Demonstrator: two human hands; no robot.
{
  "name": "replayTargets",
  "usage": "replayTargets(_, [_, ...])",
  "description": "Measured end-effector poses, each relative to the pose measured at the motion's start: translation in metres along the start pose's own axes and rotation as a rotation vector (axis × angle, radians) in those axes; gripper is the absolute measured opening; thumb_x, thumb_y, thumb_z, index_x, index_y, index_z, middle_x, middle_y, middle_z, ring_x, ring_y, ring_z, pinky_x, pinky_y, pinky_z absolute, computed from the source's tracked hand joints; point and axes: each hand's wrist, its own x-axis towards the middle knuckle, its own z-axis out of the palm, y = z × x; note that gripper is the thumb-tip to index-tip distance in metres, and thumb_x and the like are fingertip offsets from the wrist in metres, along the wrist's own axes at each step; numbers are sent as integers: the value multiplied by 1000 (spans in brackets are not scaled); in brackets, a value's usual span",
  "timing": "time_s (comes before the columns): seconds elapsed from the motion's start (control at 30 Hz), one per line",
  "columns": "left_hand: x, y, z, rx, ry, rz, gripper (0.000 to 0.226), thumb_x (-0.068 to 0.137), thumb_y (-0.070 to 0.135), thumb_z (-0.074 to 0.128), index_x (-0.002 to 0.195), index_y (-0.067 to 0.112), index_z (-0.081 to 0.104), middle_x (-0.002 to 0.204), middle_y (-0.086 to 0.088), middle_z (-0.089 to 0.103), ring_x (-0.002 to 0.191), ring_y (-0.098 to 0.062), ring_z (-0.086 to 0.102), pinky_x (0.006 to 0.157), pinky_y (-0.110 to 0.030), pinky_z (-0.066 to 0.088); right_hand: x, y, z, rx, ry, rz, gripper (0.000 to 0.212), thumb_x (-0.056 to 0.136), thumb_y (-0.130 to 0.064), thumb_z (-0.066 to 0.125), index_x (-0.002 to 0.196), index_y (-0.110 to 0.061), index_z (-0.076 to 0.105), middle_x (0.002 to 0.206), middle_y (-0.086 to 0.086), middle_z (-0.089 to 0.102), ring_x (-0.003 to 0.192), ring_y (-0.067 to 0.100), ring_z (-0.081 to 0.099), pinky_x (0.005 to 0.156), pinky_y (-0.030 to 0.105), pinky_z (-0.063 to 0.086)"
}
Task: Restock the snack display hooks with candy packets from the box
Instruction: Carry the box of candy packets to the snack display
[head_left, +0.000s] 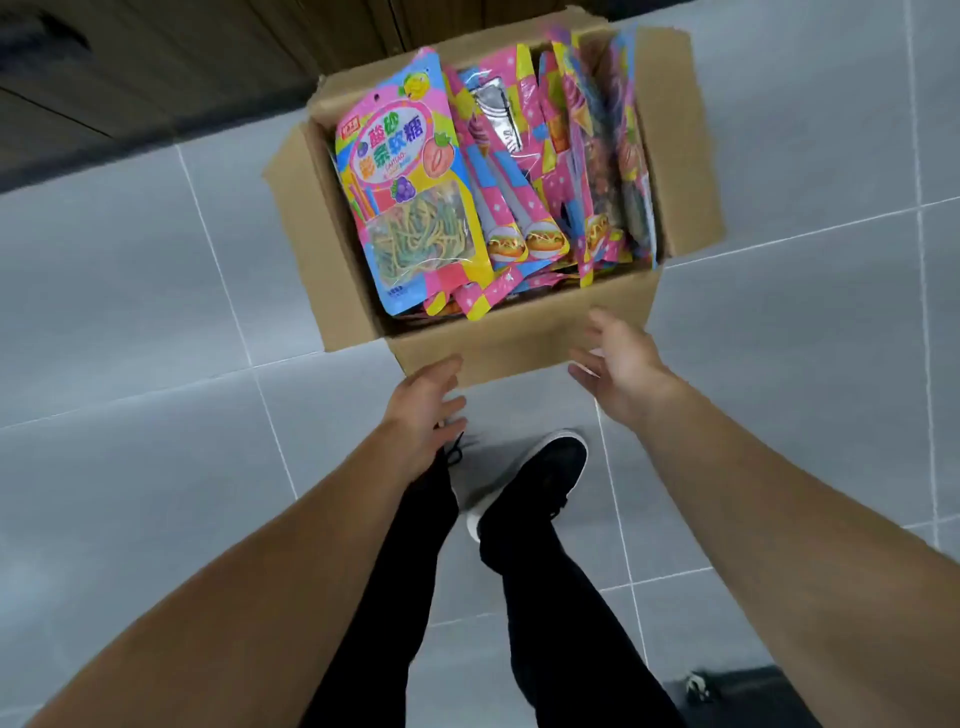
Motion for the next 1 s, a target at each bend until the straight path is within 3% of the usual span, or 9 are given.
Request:
replayTargets(0.07, [28,-2,4,-146,15,-41,36,92,36,63,122,19,54,134,-3,54,118,-28,57,98,-42,48,30,-3,2,160,-2,84,45,98,-40,54,137,-18,47,126,0,54,116,22,58,91,34,50])
replayTargets(0.2, [77,-7,11,-421,63,-65,50,89,38,67,131,18,49,136,-9,52,111,-35,61,99,-45,49,87,-11,-4,397,11,124,55,92,-51,57,137,-20,49,131,5,55,114,22,55,91,39,49])
replayTargets(0.3, [110,-4,11,-615,73,-93,68,84,46,70,139,20,42,132,-15,55,105,-42,64,95,-49,53,117,-20,-5,506,28,104,51,91,-50,60,130,-18,54,122,8,61,104,24,59,89,43,54])
replayTargets(0.4, [130,6,10,-707,77,-91,61,86,47,68,132,14,47,126,-20,57,100,-45,65,87,-52,56,133,-24,1,499,2,70,39,95,-40,60,126,-16,57,112,10,65,96,24,63,80,44,60])
replayTargets(0.47, [135,14,10,-729,70,-46,43,92,39,63,122,9,56,121,-21,62,99,-41,67,88,-51,56,139,-21,3,485,-16,49,32,97,-30,60,123,-13,59,110,11,68,93,24,67,68,40,62])
replayTargets(0.57, [135,17,9,-775,29,25,22,97,21,58,112,5,63,115,-22,69,99,-35,69,88,-48,57,142,-11,-2,494,-14,17,22,96,-16,60,116,-8,61,107,13,73,92,24,70,69,40,62])
replayTargets(0.7, [123,19,-3,-755,32,57,33,94,8,54,126,-1,56,113,-26,68,104,-38,68,79,-49,59,123,-2,-4,519,-13,-1,11,93,-10,63,103,-5,63,98,15,75,83,23,74,76,43,61])
replayTargets(0.8, [101,23,-9,-700,57,40,38,92,6,57,128,-3,55,110,-28,68,101,-41,68,77,-49,60,100,5,-6,500,44,9,12,93,-12,63,104,-6,63,98,13,73,67,18,75,70,39,62])
replayTargets(1.0, [27,23,-13,-636,59,29,37,92,8,58,128,0,55,108,-26,70,101,-41,68,80,-53,59,29,17,-33,604,81,52,13,93,-12,63,105,-6,64,101,13,73,75,20,74,70,41,62])
